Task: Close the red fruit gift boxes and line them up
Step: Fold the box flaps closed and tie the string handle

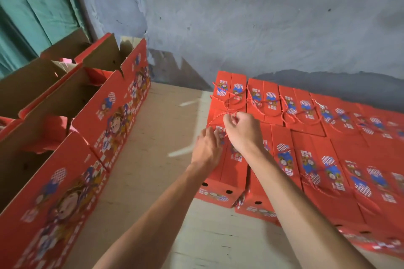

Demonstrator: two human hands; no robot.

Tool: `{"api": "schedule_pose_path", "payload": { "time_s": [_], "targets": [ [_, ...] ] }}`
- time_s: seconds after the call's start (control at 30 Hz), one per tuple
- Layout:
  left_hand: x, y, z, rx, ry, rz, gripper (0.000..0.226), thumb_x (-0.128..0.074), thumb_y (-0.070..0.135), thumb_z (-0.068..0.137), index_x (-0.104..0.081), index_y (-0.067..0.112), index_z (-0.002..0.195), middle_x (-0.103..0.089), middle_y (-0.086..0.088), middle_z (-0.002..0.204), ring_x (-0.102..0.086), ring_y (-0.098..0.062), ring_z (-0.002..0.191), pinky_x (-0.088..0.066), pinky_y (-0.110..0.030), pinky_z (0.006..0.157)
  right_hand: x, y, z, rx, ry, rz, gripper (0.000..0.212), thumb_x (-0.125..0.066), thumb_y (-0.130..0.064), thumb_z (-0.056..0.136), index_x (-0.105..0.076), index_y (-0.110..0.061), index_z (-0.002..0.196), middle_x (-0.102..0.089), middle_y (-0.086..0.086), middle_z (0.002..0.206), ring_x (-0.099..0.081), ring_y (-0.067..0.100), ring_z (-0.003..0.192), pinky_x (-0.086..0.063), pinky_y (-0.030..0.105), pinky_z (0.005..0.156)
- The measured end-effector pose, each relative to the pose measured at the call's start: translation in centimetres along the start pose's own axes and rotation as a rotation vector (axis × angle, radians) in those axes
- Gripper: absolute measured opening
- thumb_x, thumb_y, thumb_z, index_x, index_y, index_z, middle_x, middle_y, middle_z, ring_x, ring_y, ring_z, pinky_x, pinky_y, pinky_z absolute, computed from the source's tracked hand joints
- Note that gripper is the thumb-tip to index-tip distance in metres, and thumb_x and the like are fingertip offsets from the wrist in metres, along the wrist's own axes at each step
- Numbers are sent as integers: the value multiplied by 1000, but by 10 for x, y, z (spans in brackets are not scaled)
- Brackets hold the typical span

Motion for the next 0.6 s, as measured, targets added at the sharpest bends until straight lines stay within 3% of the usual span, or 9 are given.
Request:
{"api": "schedule_pose_path", "payload": {
  "time_s": [0.13, 0.2, 0.3, 0.47, 0.6],
  "targets": [
    [31, 16, -28, -46, -32, 126, 47, -47, 29, 102, -47, 16, 147, -46, -6, 150, -40, -33, 136, -42, -46, 105, 11, -24, -35, 69, -54, -249, 39, -60, -41, 94, -57, -8, 73, -69, 17, 82, -62, 40, 84, -38, 37, 64],
    [51, 24, -46, -89, -38, 201, 48, -49, 30, 100, -46, 17, 147, -48, -4, 146, -43, -30, 135, -42, -43, 106, 15, -45, -57, 118, -58, -230, 37, -62, -40, 91, -63, -6, 75, -70, 13, 78, -64, 39, 84, -44, 38, 64],
    [86, 29, -79, -111, 0, 273, 48, -48, 30, 100, -45, 20, 147, -54, -5, 135, -48, -28, 127, -42, -39, 103, 19, -80, -93, 144, -93, -133, 25, -67, -42, 87, -76, -20, 92, -77, 4, 90, -69, 30, 92, -55, 38, 77],
    [155, 7, -144, -87, 118, 418, 46, -49, 33, 99, -47, 28, 145, -57, -2, 130, -48, -25, 124, -39, -36, 97, 8, -132, -161, 247, -135, -28, 24, -72, -47, 86, -79, -27, 97, -79, -7, 97, -71, 20, 99, -56, 35, 84],
    [197, -37, -200, -30, 184, 522, 44, -50, 36, 100, -49, 29, 144, -57, -1, 133, -47, -24, 128, -37, -37, 105, -25, -163, -219, 283, -228, 32, 27, -73, -52, 85, -78, -27, 94, -78, -9, 96, -72, 19, 95, -56, 32, 81]
  ]
}}
Point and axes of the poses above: each hand's wrist, its own z-axis towards the middle knuckle, its own x-axis out of the back of the hand, y = z × x, the point moved 5 cm from there along z, towards the middle knuckle
